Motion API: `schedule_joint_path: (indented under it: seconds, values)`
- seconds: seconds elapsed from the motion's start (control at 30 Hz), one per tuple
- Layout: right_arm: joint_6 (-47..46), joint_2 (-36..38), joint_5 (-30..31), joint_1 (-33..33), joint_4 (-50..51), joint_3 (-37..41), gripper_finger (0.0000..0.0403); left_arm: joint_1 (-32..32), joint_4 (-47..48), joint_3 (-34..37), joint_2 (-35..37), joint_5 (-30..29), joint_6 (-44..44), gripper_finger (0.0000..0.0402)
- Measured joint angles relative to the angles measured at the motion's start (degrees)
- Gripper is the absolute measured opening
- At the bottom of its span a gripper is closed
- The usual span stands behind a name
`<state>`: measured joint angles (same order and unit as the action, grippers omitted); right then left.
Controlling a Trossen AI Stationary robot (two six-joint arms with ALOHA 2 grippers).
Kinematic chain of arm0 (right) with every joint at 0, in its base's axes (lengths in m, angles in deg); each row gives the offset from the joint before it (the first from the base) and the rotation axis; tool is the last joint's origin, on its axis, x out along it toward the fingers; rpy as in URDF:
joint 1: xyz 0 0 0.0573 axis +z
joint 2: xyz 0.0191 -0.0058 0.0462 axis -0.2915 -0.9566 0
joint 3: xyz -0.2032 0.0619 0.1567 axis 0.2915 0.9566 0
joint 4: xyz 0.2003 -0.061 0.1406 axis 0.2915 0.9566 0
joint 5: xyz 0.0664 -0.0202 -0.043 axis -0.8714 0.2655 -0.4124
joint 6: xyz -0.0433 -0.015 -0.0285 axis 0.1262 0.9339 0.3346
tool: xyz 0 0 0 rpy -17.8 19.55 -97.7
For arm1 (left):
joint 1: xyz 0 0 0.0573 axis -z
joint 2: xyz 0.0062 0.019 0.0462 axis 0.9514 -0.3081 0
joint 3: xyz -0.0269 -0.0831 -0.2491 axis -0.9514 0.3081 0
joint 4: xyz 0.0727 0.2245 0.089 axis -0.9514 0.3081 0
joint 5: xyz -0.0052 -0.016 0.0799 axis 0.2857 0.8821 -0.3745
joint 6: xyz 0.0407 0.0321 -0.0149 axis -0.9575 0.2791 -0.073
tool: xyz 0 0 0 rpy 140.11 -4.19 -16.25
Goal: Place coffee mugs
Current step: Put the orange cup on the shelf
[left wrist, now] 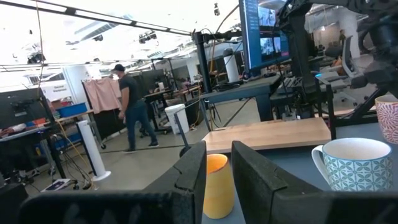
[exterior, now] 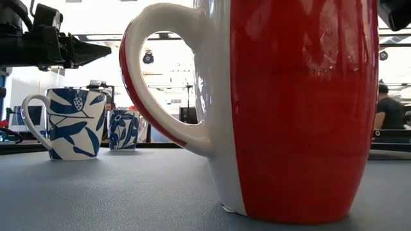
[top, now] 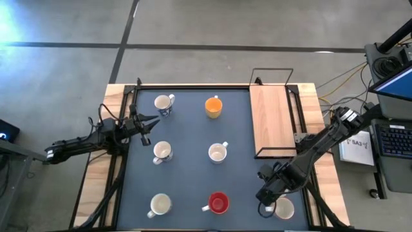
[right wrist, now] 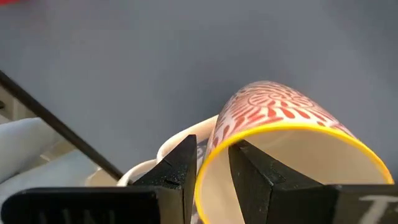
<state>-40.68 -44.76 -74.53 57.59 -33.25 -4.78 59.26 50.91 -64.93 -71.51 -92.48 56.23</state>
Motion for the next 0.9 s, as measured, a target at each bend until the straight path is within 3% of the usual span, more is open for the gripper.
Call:
schedule_joint_path:
  seconds: [0.27, 0.53, 0.63, 0.9]
  values:
    - [-0.06, -1.95, -0.14, -0.02, -0.02, 0.04, 0.0062, 0.0, 0.0, 0.01, 0.0, -0.01, 0.01, 0.0059]
    - [1.04, -2.25, 0.09, -0.07, 0.79, 0.04, 0.0115, 0.0, 0.0, 0.01, 0.0, -0.01, 0.01, 0.0059]
    - [1.5, -2.25, 0.01, -0.07, 0.78, 0.04, 0.0117, 0.0, 0.0, 0.0, 0.0, 0.0, 0.0, 0.0059]
    - [3.27, -2.12, -2.31, -0.07, 1.55, -0.07, 0.0026, 0.0, 0.0, 0.0, 0.0, 0.01, 0.01, 0.0059]
